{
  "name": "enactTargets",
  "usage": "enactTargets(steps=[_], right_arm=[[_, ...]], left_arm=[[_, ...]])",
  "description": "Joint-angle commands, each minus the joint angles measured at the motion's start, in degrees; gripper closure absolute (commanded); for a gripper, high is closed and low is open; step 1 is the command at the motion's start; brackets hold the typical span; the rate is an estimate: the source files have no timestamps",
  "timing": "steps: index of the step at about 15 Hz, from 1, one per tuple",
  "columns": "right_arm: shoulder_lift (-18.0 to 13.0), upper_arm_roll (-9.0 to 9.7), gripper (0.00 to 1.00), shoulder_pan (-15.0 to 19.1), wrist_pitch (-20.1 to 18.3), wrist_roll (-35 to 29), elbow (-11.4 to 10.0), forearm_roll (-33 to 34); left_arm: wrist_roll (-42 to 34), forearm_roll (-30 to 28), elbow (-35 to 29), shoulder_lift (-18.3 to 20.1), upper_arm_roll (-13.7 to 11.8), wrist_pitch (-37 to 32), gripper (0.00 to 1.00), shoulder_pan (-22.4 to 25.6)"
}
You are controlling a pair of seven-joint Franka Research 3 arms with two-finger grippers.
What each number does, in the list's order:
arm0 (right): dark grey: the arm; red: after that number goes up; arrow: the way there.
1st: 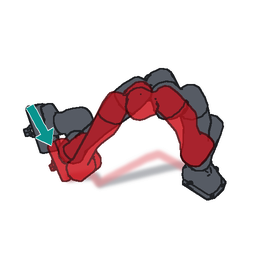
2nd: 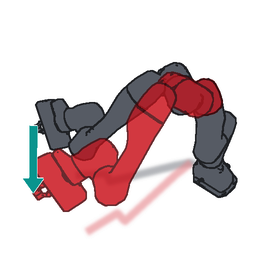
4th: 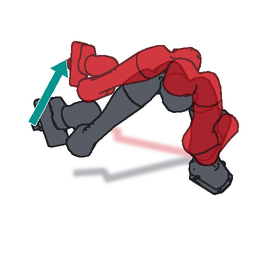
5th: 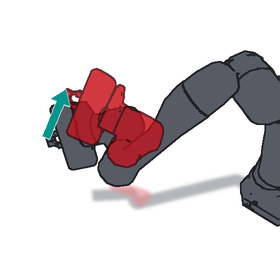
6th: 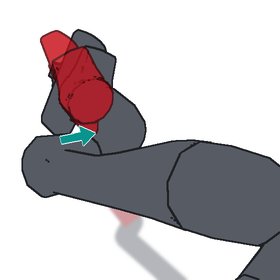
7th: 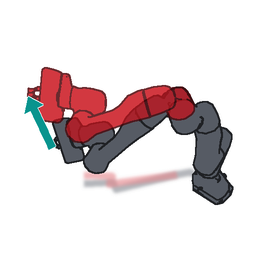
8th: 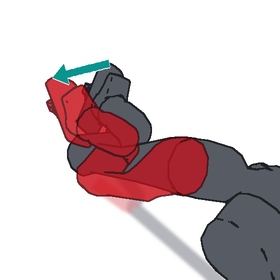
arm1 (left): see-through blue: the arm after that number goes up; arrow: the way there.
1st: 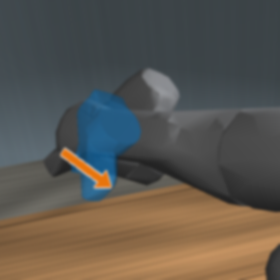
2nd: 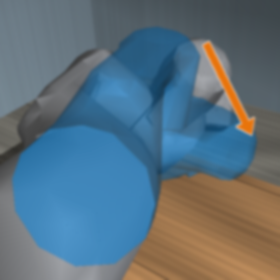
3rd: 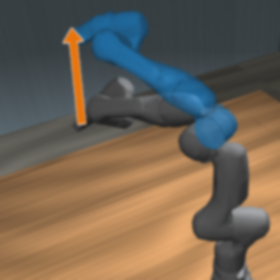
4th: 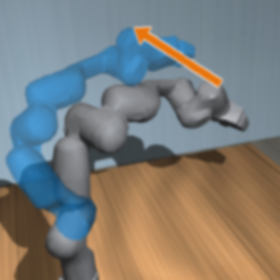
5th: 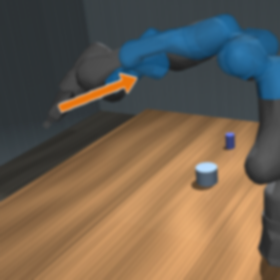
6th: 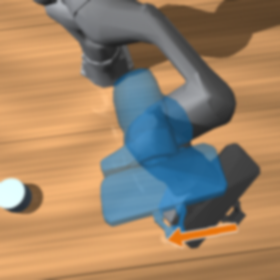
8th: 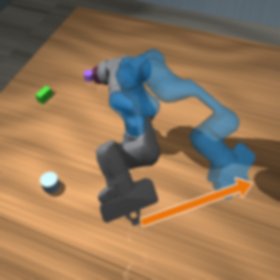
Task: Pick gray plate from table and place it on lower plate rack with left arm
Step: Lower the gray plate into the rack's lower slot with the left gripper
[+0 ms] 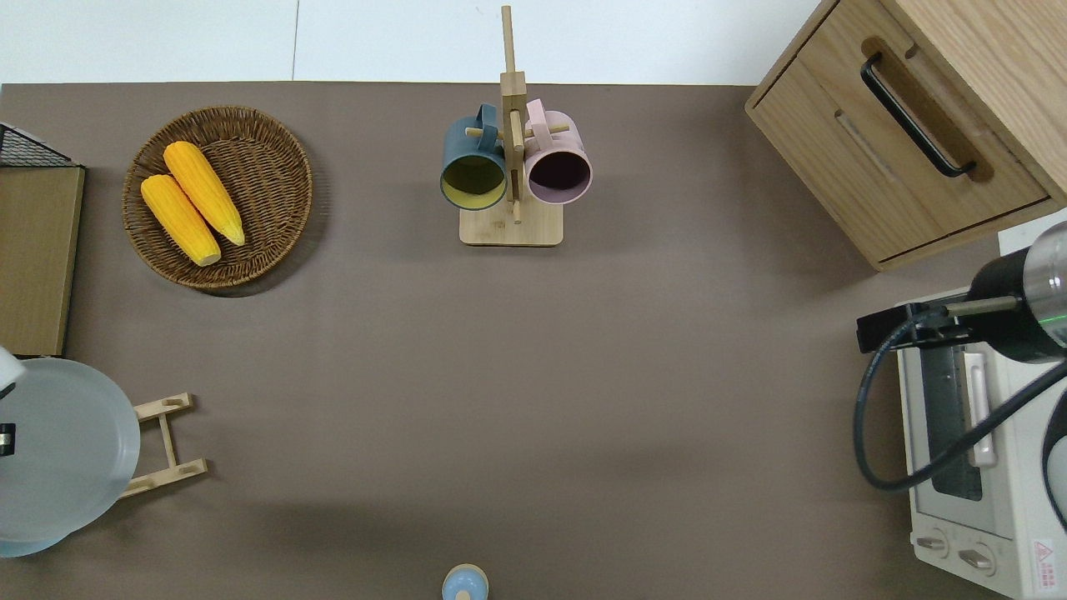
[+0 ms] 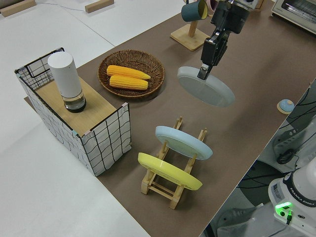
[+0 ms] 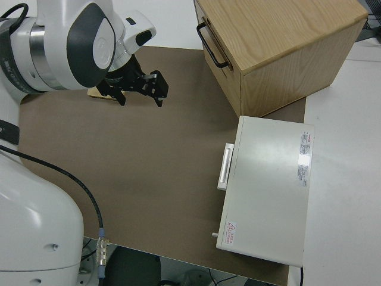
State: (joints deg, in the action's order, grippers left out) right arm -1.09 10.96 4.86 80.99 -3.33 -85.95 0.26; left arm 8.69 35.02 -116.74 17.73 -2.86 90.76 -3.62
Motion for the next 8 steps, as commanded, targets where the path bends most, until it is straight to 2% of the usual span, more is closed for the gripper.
enactTargets(steps=[1,6,8], right_arm=[[-0.14,0.29,0.011,0.41,-0.83,-0.01,0.35,-0.34],[-0.14,0.29,0.011,0.41,-0.83,-0.01,0.35,-0.34],[-0.14,0.29,0.013,0.41,-0.83,0.08,0.35,-0.34]], left_arm=[[6.67,5.83,-3.66,0.11,1.8,-0.41,1.0,-1.12],[13.53,9.88,-7.7,0.11,4.17,0.12,1.0,-1.12],[16.43,10.94,-9.38,0.19,4.26,0.47,1.0,-1.21]])
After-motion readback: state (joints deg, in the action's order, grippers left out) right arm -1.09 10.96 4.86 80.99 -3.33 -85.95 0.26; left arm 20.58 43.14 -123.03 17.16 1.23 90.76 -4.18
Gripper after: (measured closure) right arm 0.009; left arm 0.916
